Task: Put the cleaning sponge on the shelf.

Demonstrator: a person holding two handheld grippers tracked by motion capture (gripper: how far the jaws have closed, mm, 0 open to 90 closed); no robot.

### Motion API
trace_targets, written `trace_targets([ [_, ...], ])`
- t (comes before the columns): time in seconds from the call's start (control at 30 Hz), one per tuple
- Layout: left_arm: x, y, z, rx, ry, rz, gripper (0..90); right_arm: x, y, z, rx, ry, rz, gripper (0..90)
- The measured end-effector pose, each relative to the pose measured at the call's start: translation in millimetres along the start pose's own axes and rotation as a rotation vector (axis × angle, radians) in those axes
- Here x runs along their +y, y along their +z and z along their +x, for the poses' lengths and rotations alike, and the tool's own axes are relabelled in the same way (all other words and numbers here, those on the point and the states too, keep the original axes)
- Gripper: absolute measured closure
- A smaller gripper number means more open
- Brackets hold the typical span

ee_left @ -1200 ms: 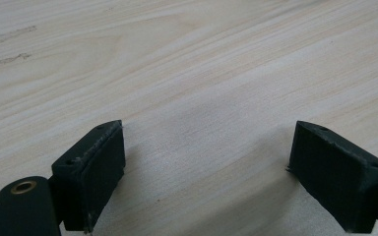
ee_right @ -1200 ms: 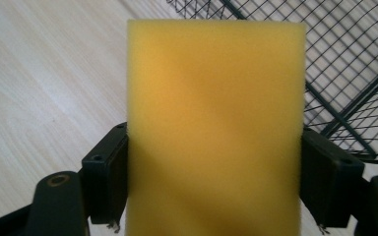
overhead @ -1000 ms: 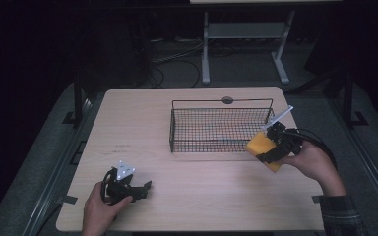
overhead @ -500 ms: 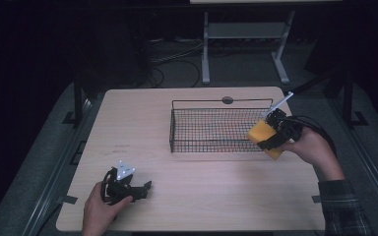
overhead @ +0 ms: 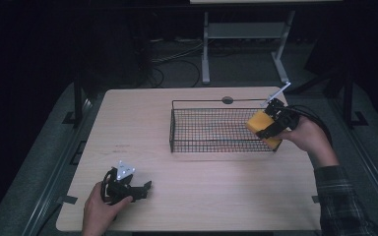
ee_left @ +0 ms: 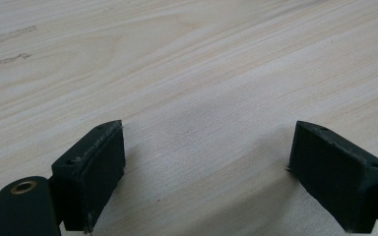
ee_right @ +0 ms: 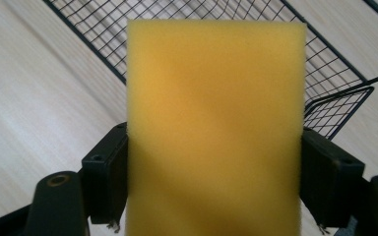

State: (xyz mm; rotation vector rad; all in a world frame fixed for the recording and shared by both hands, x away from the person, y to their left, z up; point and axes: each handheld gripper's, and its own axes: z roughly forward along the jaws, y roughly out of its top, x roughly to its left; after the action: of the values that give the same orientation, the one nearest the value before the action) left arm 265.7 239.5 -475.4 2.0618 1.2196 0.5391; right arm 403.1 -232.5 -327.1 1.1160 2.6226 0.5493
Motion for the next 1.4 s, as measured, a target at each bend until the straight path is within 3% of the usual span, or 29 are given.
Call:
trace_targets([
  [0.53, 0.0, 0.0, 0.0, 0.0, 0.0, 0.0, 12.8, 20.0, 19.2, -17.9, -0.011, 0.023, 0.007, 24.3],
  [0.77, 0.0, 0.0, 0.0, 0.0, -0.001, 0.0, 12.9, 27.7, 36.4, -29.5, -0.016, 0.052, 0.002, 24.2],
  [1.4, 0.0, 0.0, 0.0, 0.0, 0.0, 0.0, 12.9, 30.8, 75.1, -39.4, -0.01, 0.108, 0.036, 23.8],
])
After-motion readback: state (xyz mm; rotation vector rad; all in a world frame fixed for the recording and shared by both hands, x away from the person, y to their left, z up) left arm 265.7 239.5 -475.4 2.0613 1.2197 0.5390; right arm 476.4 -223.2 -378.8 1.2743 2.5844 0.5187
